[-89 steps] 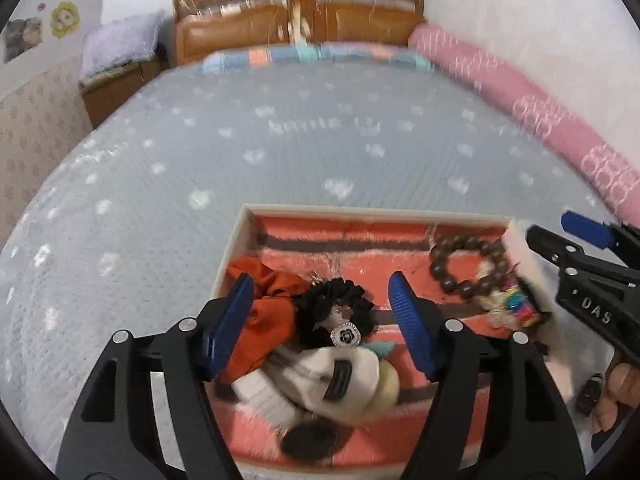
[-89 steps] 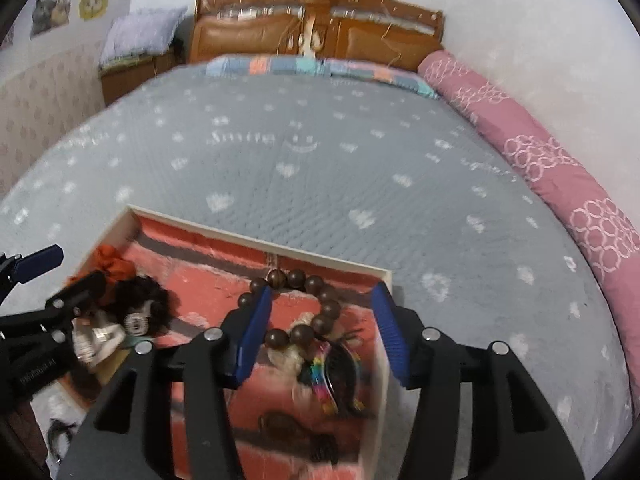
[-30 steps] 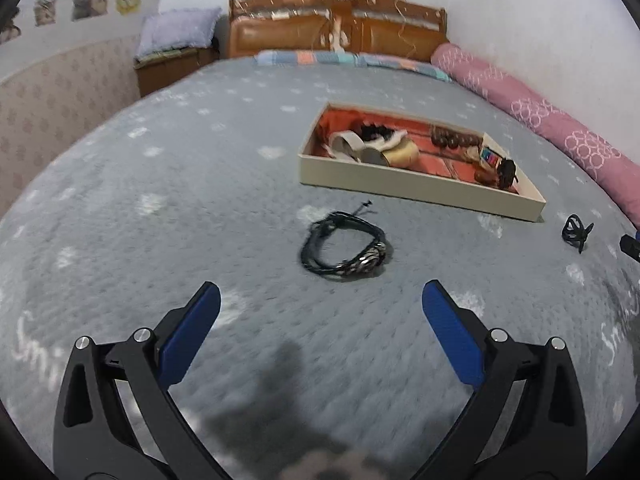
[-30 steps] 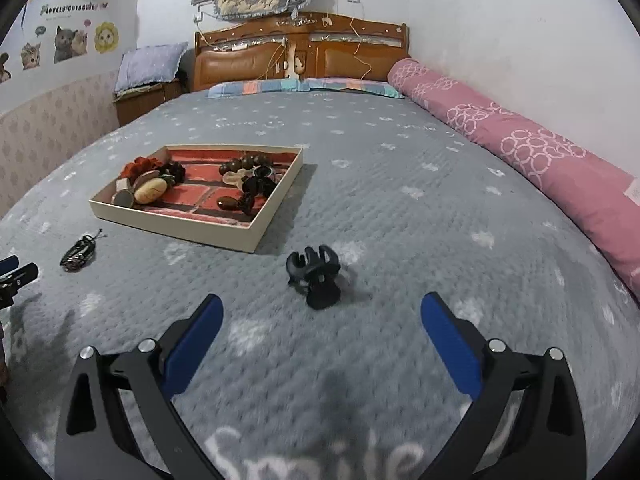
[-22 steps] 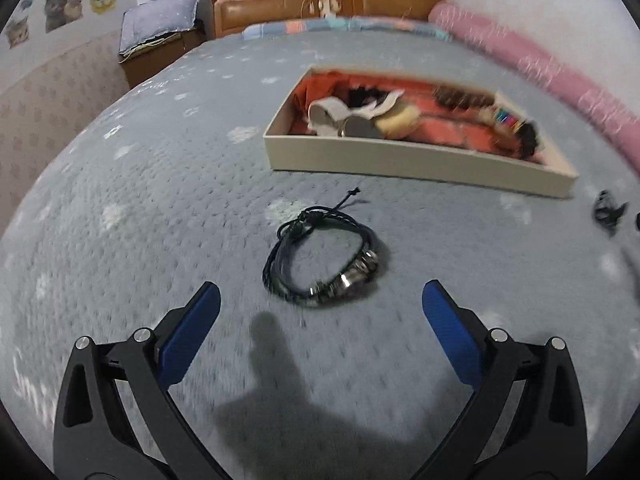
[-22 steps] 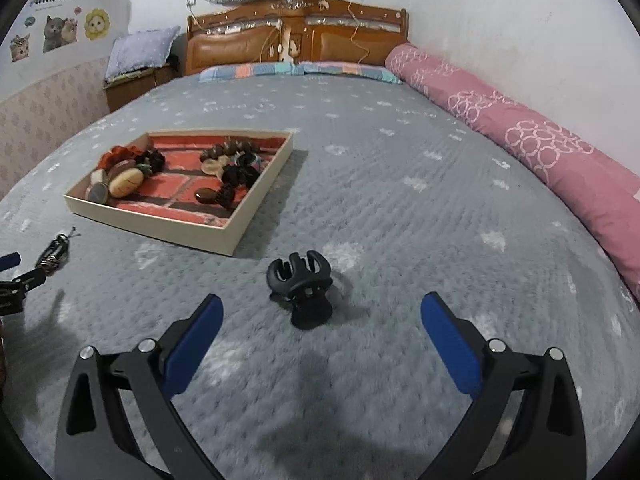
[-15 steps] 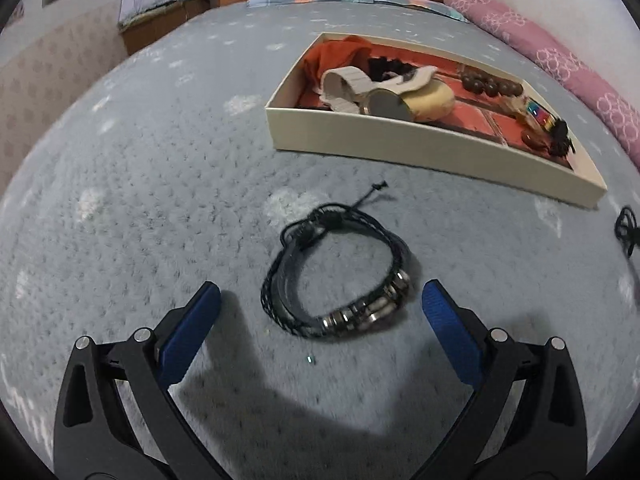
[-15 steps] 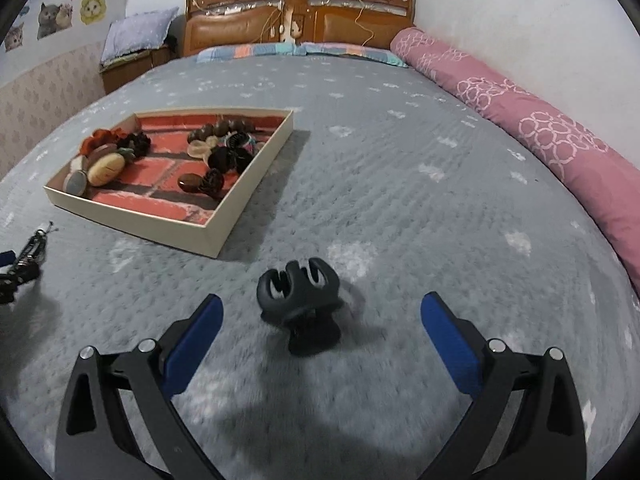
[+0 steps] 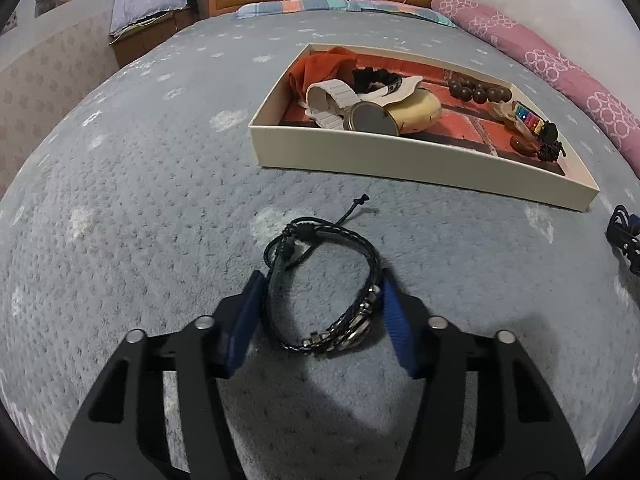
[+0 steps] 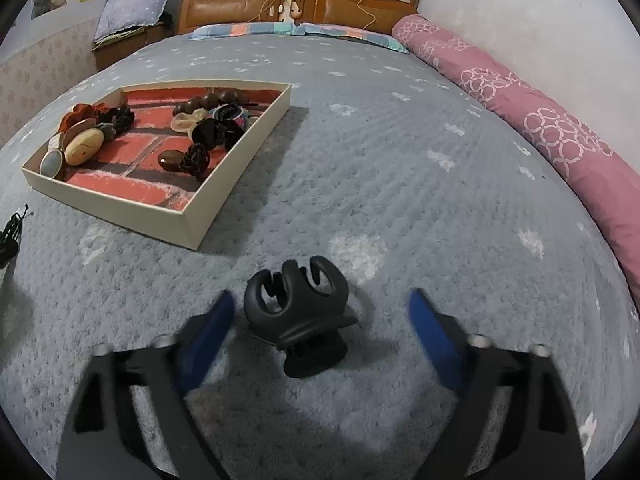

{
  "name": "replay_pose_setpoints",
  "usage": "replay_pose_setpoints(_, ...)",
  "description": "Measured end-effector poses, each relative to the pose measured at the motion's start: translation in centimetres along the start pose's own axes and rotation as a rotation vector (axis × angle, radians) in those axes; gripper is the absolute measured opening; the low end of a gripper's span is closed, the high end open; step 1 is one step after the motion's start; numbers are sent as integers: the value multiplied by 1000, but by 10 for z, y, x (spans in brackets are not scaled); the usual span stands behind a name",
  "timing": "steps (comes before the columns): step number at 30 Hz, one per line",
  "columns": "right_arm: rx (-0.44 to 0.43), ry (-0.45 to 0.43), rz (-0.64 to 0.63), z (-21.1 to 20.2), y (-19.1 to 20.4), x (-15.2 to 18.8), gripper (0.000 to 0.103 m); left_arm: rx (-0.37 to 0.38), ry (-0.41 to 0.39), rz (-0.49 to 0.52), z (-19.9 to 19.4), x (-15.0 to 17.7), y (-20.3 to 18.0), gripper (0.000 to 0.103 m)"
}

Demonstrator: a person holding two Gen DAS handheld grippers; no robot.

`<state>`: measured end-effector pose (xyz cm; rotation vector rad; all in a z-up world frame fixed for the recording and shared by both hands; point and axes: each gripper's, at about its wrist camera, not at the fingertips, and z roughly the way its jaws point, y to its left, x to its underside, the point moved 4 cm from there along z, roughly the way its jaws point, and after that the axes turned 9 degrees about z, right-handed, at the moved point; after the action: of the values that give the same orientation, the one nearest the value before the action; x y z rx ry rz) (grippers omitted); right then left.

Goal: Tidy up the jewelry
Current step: 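Grasp the black braided bracelet with the left tool while the right tool grasps the black claw clip, then carry the bracelet and claw clip into the tray and open both tools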

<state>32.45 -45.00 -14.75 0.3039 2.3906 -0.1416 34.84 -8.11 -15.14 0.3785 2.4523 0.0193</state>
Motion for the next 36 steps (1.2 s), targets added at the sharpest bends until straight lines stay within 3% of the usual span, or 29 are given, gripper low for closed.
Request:
replay_pose_setpoints(2,-4,6,-11,1,2,1,62,3,-7,-3,-2,0,0,43)
replay_pose_setpoints(4,-24,5,-17,0,4,1,46,12,-16,-6,-4,1,0,38)
replay_pose_setpoints(8,-37,-12,-14,-5,5,2,46,48,-33,-16,-11,3,1,31)
replay_pose_setpoints(21,-80,-40,6,-19,7,2,46,99,-68,-62,-28,12,10,23)
replay_pose_setpoints(25,-98,-54,20,-27,6,2,46,111,-84,-81,-35,11,13,12)
replay_pose_setpoints(36,-172,-156,63,-81,6,2,46,153,-196,-103,-94,11,23,12)
